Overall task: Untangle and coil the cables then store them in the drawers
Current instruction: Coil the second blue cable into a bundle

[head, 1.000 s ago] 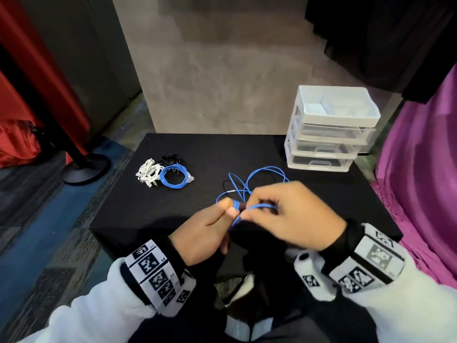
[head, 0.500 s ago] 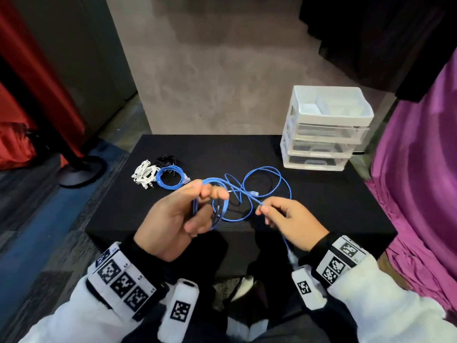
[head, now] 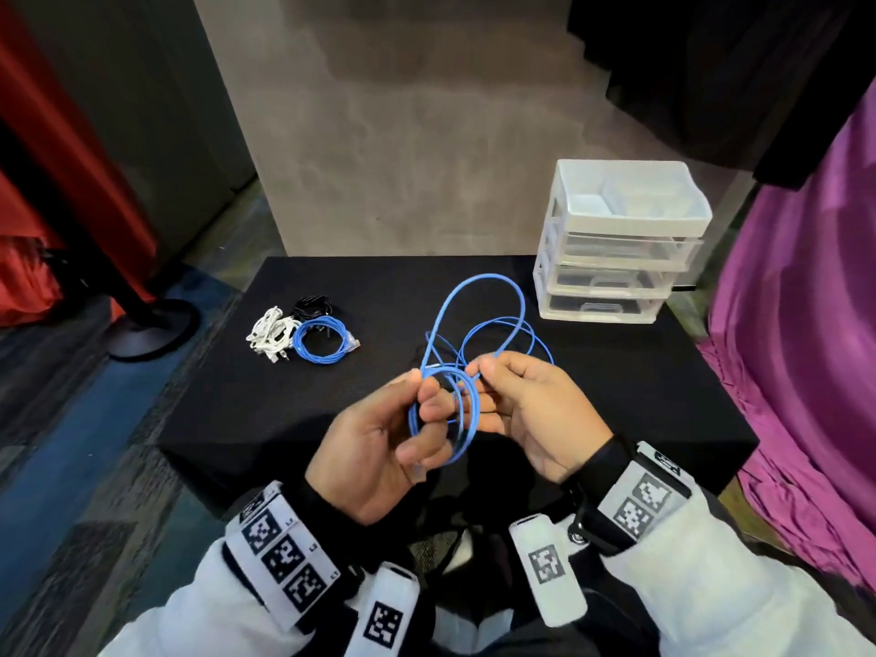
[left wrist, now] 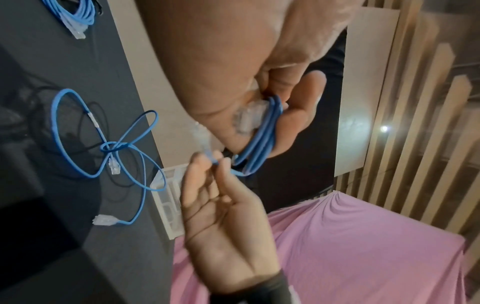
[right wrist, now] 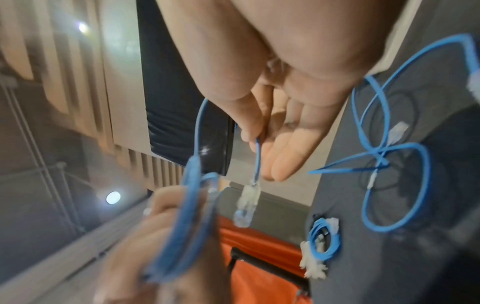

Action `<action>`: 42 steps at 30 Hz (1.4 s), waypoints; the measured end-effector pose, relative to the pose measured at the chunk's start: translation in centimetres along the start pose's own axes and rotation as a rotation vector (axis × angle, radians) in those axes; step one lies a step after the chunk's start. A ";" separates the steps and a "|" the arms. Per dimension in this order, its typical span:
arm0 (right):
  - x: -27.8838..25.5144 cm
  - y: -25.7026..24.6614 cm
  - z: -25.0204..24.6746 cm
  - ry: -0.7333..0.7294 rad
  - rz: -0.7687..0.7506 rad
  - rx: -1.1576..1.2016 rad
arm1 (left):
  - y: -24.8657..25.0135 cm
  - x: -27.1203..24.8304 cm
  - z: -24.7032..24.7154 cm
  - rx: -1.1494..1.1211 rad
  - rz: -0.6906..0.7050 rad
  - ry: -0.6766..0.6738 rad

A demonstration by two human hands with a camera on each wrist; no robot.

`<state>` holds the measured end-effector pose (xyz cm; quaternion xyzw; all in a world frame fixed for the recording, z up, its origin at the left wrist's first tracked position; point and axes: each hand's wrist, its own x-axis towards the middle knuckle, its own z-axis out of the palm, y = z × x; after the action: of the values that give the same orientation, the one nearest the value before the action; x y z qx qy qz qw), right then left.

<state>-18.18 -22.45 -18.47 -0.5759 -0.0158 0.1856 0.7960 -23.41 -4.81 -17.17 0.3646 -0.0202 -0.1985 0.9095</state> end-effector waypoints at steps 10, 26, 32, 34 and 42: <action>0.6 1.0 0.2 0.116 0.006 0.014 | -0.7 0.4 -1.8 0.360 0.120 0.134; 0.4 0.9 1.3 -0.143 0.293 0.171 | -2.7 2.0 -1.6 0.409 0.196 0.325; -0.4 2.0 1.2 -0.285 0.265 0.057 | -1.7 2.3 -3.0 0.728 0.269 0.398; -0.4 2.6 1.2 -0.273 0.256 0.052 | -1.5 2.4 -3.6 0.814 0.284 0.372; -0.5 3.5 -3.2 -0.123 0.110 -0.402 | 2.1 2.0 -5.4 0.959 0.352 0.476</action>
<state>-18.89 -24.59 -22.62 -0.7107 -0.0696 0.2569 0.6512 -19.85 -0.65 -19.95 0.7632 0.0372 0.0753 0.6407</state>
